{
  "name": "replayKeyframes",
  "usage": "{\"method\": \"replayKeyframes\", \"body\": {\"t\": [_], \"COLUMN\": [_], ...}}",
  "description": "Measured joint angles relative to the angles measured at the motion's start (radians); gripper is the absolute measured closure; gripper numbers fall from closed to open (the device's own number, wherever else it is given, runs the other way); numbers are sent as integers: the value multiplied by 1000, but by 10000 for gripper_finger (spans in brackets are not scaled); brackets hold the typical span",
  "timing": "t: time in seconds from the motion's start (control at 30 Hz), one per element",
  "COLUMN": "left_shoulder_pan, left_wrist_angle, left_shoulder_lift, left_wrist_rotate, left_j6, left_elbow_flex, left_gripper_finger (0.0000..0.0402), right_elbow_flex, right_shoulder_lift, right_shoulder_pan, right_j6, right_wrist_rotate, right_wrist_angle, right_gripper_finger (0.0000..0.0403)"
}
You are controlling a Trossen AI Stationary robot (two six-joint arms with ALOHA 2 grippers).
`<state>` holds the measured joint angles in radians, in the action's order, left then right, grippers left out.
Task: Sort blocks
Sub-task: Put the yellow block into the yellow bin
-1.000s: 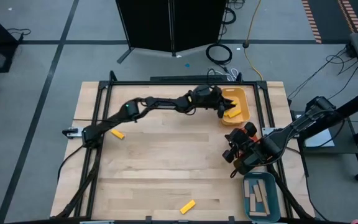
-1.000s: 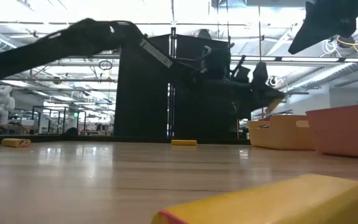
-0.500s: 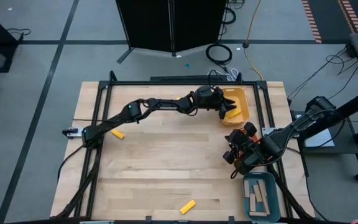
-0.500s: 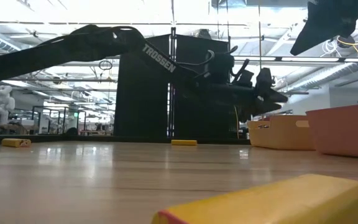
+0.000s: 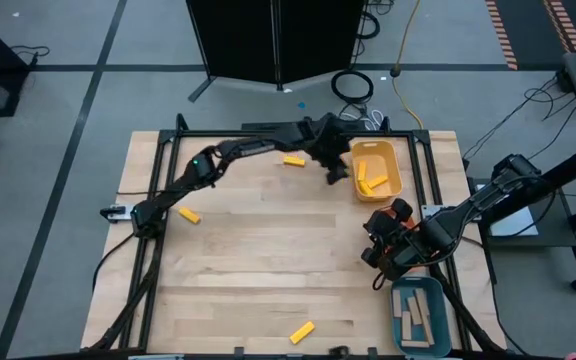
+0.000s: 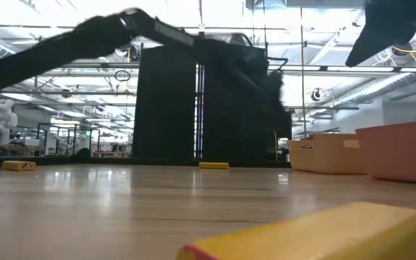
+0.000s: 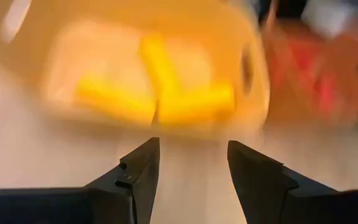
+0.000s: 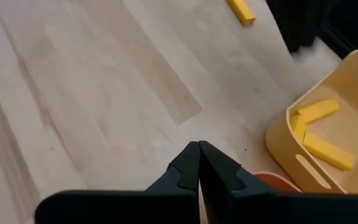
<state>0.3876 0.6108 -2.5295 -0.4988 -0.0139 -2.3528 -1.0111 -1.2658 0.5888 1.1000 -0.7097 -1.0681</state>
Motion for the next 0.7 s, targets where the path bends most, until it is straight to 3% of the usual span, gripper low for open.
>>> {"method": "replayKeyframes", "body": {"t": [0.17,0.3,0.43,0.7], "left_shoulder_pan": [8,16,67,146], "left_wrist_angle": [455,656,708,633], "left_shoulder_lift": [114,104,87,69], "left_wrist_rotate": [295,393,421,390], "left_j6": [-432,-668,-703,-705], "left_elbow_flex": [-3,2,3,2], "left_gripper_finger": [217,217,217,217], "right_elbow_flex": [0,6,42,130], "right_shoulder_lift": [0,-3,-4,-4], "right_shoulder_pan": [10,16,15,15], "right_j6": [-30,-85,-116,-98], "right_wrist_rotate": [5,4,3,9], "right_wrist_angle": [28,54,67,98], "right_gripper_finger": [403,403,403,403]}}
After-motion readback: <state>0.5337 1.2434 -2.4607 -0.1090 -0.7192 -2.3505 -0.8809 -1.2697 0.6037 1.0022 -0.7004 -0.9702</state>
